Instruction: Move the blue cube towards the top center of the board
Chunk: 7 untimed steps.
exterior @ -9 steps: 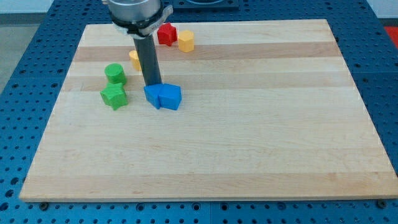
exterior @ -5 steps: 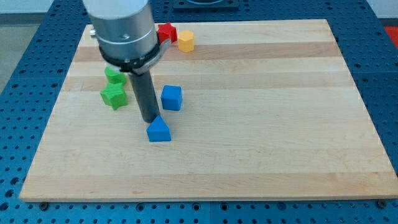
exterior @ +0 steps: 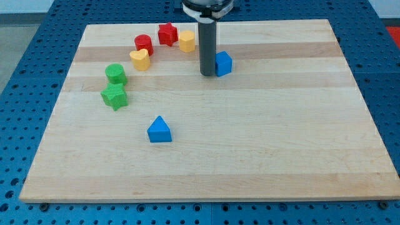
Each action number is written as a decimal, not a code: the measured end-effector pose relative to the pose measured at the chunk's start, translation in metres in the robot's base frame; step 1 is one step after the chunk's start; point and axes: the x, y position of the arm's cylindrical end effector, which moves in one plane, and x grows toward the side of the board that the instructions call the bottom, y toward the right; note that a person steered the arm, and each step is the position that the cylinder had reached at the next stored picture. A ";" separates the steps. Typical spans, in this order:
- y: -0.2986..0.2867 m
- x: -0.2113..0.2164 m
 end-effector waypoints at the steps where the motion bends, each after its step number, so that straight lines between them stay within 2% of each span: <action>1: 0.000 0.027; 2: 0.023 0.054; 3: 0.062 0.034; 4: 0.075 0.014; 7: 0.014 -0.003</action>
